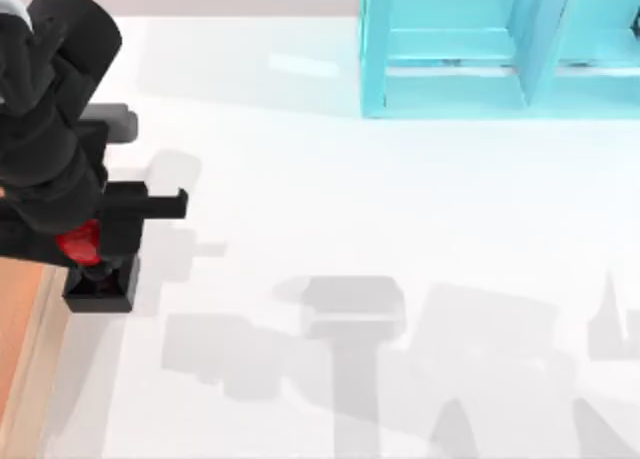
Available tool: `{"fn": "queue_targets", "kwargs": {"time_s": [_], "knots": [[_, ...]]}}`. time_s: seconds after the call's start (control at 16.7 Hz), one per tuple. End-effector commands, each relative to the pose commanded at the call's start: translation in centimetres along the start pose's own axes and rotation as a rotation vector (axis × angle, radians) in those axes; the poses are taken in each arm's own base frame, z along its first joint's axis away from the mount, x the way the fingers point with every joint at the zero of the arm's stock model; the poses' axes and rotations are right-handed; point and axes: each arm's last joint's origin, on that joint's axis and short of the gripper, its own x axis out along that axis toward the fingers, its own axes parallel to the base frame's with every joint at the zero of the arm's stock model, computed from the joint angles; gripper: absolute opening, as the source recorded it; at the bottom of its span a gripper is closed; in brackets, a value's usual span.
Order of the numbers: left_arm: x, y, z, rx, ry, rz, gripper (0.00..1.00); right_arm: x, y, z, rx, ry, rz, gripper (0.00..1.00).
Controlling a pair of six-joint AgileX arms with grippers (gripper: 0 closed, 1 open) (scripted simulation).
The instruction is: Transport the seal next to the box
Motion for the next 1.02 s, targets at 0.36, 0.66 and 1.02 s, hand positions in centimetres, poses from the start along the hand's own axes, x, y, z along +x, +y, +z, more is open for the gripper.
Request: {"fn": "queue_targets", "kwargs": {"time_s": [0.36,0.66,1.02], "knots": [[0.00,0.00,0.00,0.000,0.000,0.000,0.60,0.00,0.00,0.00,0.000,0.000,0.000,1.00],[0.00,0.00,0.00,0.000,0.000,0.000,0.98,0.00,0.00,0.00,0.000,0.000,0.000,1.00],[0.00,0.00,0.00,0.000,0.000,0.000,1.00,0.00,0.00,0.00,0.000,0.000,0.000,1.00]]}}
